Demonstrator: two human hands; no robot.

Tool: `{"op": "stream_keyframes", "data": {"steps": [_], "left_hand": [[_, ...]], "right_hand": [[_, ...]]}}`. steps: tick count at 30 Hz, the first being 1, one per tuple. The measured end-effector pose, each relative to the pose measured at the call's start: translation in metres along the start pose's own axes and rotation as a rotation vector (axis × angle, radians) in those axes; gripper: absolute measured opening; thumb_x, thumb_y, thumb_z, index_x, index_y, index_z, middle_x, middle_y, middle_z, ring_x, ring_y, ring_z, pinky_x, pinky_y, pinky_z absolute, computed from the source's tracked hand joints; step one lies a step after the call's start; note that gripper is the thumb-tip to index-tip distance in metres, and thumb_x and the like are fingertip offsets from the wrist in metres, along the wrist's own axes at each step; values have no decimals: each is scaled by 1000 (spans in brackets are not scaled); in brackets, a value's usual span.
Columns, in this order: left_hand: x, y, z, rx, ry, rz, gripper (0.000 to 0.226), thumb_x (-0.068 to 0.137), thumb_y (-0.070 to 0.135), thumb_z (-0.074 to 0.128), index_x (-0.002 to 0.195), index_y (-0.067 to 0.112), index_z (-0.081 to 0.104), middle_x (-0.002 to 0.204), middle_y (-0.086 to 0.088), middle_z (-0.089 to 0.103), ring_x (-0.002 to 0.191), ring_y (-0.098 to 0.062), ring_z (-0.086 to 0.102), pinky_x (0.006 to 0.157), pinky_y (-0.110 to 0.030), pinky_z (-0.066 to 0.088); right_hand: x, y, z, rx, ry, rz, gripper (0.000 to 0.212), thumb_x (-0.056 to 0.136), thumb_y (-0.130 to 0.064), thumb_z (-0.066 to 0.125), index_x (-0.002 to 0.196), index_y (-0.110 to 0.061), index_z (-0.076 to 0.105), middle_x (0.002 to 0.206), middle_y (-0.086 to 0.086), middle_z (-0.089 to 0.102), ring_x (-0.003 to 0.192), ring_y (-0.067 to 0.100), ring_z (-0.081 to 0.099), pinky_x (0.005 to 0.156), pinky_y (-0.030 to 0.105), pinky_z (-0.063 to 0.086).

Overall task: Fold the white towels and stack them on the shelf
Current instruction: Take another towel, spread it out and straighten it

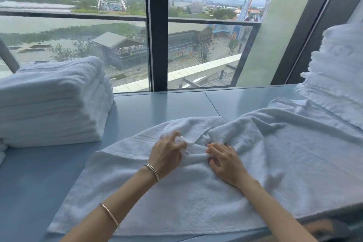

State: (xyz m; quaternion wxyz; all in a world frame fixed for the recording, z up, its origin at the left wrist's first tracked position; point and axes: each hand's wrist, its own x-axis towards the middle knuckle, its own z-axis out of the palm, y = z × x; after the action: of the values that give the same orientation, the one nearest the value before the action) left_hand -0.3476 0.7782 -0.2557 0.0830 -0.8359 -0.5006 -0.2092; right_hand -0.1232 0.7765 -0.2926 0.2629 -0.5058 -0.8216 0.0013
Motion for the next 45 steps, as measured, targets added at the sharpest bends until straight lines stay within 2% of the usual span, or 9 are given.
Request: {"op": "stream_keyframes", "data": {"steps": [7,13,17,21,25,30,33,39,45], "left_hand": [[64,-73,-7,77,79,-110,21,62,-12,71,72,4,63,82,-16,57,71,-34,60,40,-36,48],[94,-98,3,448,-259,-481,41,95,1,32,136,1,36,149,-21,15,135,-39,20,105,-50,30],[91,-35,36,227,-253,-105,46,94,14,37,139,17,35,156,-5,12,143,-27,8,115,-49,7],[92,17,55,-213,-420,37,43,98,23,32,140,31,37,148,12,33,139,-12,24,112,-41,15],[102,8,64,-164,-499,-90,43,100,40,23,143,41,26,150,19,25,141,-10,18,111,-58,7],[108,-21,56,66,-538,-288,53,94,57,14,142,39,25,150,12,25,137,-21,23,105,-66,13],[108,-32,57,153,-561,-426,61,92,62,8,148,38,6,156,7,10,143,-30,9,102,-72,10],[118,-38,57,67,-593,-519,64,90,64,11,148,39,0,158,4,-3,143,-33,-5,99,-76,5],[109,-50,54,-43,-529,-386,47,91,51,31,137,39,29,153,9,19,143,-23,7,103,-70,10]], "right_hand": [[-5,-4,-5,-19,8,26,21,71,-24,47,89,-23,58,100,-9,62,92,11,56,76,27,39],[-5,-4,-3,-26,-3,-14,21,69,-19,47,88,-21,57,99,-9,61,92,13,57,75,29,44],[-1,-6,-6,10,0,-65,23,70,-13,47,89,-19,56,98,-5,61,89,17,58,75,31,48],[-5,-14,-12,55,98,-27,24,73,-10,48,95,-15,55,100,-1,58,84,17,57,66,26,49],[-9,5,-20,-205,277,328,31,73,-19,41,100,-18,56,109,4,59,94,25,56,72,36,48],[-25,40,-42,-358,-147,809,48,92,-43,24,134,-31,42,147,-2,35,135,29,26,102,48,27],[-36,38,-40,-489,-227,782,44,95,-46,28,135,-35,39,144,-6,37,124,30,35,93,45,31],[-40,6,-29,-609,28,519,35,78,-45,37,71,-21,61,72,1,59,54,24,56,47,31,43],[-35,27,-28,-526,-28,703,39,83,-54,30,101,-34,57,106,2,51,96,28,48,77,42,38]]}}
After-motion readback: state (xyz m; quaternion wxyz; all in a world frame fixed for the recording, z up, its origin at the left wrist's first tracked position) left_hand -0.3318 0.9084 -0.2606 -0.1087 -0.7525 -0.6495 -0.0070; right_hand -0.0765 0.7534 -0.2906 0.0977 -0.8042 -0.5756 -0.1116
